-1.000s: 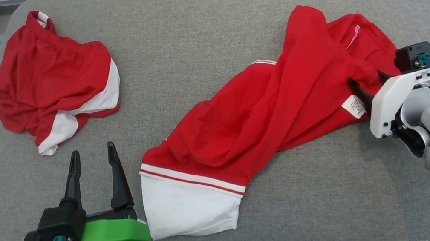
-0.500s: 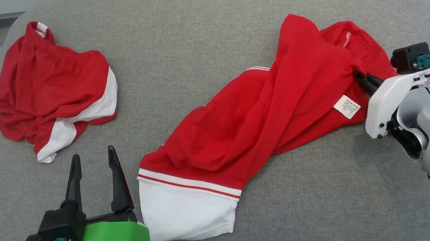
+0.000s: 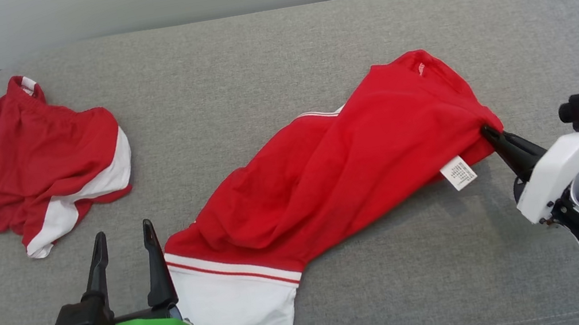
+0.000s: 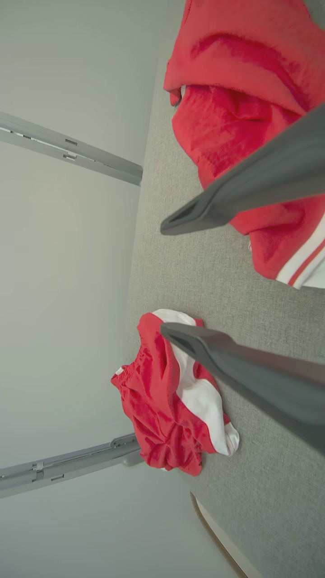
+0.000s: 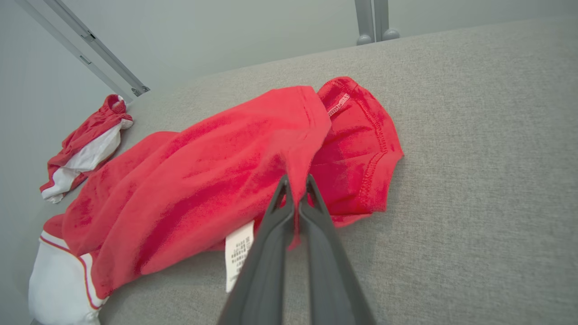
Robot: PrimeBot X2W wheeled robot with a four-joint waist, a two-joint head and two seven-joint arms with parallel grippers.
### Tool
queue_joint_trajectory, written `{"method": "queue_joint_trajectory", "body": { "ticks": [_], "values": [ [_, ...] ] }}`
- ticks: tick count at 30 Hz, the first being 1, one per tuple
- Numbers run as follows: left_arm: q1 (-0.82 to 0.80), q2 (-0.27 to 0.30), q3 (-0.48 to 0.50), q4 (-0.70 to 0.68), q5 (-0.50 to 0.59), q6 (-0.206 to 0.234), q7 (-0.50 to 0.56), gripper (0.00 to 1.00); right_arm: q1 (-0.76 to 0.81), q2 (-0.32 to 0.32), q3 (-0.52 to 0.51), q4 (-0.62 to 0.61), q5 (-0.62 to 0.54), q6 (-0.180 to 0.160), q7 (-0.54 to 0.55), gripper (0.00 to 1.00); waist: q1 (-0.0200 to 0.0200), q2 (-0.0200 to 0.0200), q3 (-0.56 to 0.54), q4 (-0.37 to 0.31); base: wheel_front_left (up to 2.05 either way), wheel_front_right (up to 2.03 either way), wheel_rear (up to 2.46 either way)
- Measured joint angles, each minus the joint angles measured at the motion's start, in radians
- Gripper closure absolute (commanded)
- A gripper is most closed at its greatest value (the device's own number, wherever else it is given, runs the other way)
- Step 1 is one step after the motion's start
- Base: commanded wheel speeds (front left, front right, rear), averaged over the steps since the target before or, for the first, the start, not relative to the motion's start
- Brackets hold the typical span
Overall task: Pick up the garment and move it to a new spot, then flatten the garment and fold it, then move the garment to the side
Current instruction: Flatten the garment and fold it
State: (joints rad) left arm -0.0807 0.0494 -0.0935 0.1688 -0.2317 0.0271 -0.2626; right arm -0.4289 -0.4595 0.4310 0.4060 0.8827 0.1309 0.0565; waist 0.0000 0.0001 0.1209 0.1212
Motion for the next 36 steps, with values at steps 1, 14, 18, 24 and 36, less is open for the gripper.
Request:
{"method": "queue_joint_trajectory", "body": {
  "ticks": [1, 14, 18, 24, 36],
  "values": [
    [0.003, 0.0, 0.002, -0.001, 0.0, 0.0, 0.0, 0.0, 0.025, -0.012, -0.016, -0.038, 0.001, 0.0, 0.012, 1.0, 0.0, 0.0, -0.001, -0.008, 0.0, 0.0, 0.0],
    [0.002, 0.0, 0.006, -0.001, 0.004, -0.002, 0.0, 0.0, 0.33, -0.024, -0.202, -0.254, -0.017, 0.0, 0.217, 1.0, 0.0, 0.0, 0.006, -0.065, 0.0, 0.0, 0.0],
    [0.002, 0.0, 0.008, 0.005, 0.004, -0.002, 0.0, 0.0, 0.341, 0.016, -0.271, -0.233, -0.115, 0.0, 0.216, 0.91, 0.0, 0.0, 0.004, -0.065, 0.0, 0.0, 0.0],
    [-0.001, 0.0, 0.016, 0.009, 0.004, -0.004, 0.0, 0.0, 0.345, 0.078, -0.33, -0.235, -0.207, 0.0, 0.205, 0.0, 0.0, 0.0, -0.006, -0.06, 0.0, 0.0, 0.0],
    [0.001, 0.0, 0.037, -0.004, 0.005, -0.005, 0.0, 0.0, 0.328, 0.173, -0.41, -0.281, -0.363, 0.0, -0.019, 0.0, 0.0, -0.0001, -0.012, -0.051, 0.0, 0.0, 0.0]
  ]
}}
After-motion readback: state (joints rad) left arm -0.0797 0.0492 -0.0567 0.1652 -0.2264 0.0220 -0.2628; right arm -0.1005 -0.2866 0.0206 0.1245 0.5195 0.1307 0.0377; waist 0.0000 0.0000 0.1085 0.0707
